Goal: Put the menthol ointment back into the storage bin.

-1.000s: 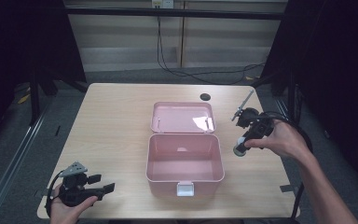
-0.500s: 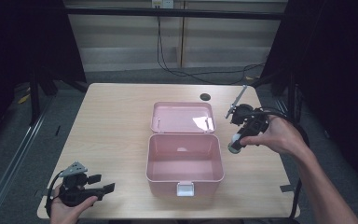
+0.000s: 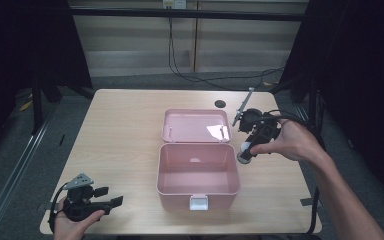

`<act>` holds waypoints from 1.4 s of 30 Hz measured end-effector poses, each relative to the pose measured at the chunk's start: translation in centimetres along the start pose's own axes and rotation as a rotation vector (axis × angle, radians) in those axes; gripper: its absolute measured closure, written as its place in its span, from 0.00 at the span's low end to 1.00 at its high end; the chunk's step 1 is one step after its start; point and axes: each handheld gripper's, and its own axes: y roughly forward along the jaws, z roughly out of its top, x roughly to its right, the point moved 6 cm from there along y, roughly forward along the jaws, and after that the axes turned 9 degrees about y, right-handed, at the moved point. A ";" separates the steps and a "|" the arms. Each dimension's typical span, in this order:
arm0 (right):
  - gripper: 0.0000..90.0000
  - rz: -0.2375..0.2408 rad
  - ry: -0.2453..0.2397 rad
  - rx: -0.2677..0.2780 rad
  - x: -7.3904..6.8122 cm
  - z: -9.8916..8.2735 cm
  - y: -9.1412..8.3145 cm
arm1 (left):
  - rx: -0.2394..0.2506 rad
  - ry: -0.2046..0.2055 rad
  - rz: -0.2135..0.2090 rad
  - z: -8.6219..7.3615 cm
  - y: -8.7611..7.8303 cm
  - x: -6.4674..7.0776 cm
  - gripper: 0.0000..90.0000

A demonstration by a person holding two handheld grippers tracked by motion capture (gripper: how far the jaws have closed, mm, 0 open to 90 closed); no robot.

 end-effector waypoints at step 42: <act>0.56 0.048 -0.252 -0.052 -5.9 7.7 4.1 | 0.012 -0.011 -0.002 0.0 -0.2 0.0 0.30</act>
